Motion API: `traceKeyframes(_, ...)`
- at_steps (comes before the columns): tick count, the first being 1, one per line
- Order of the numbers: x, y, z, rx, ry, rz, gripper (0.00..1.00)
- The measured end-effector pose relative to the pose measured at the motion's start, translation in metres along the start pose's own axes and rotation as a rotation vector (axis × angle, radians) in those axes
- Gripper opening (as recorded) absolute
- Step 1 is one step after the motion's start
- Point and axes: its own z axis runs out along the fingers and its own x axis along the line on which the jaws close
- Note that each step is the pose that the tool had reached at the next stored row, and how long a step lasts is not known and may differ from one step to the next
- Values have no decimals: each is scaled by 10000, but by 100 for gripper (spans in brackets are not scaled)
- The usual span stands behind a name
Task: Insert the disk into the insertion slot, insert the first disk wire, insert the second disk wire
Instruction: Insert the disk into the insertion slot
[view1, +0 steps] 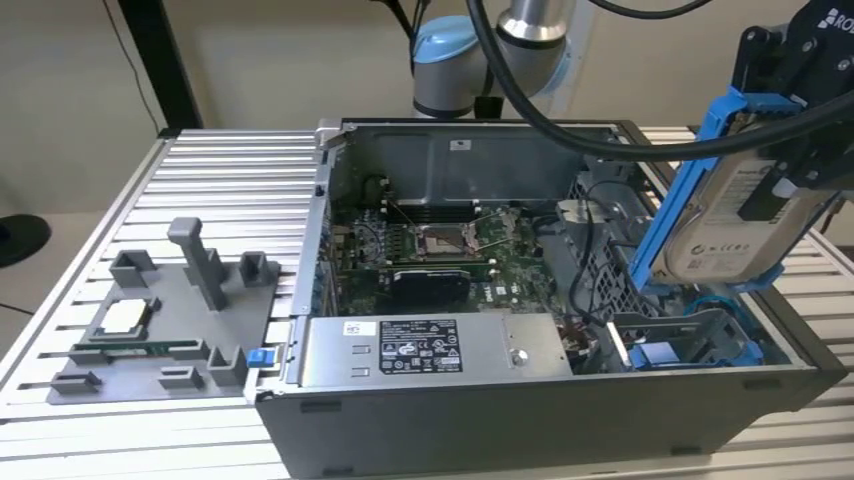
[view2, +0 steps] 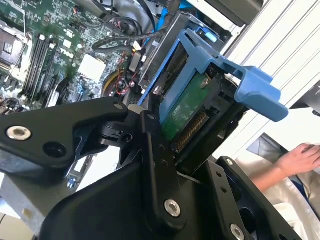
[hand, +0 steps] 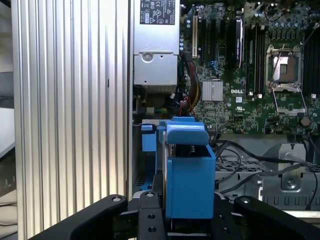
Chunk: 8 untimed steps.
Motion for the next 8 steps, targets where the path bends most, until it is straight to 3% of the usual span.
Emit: traceKeyframes(8,0,-5,37,0,-9,0,0)
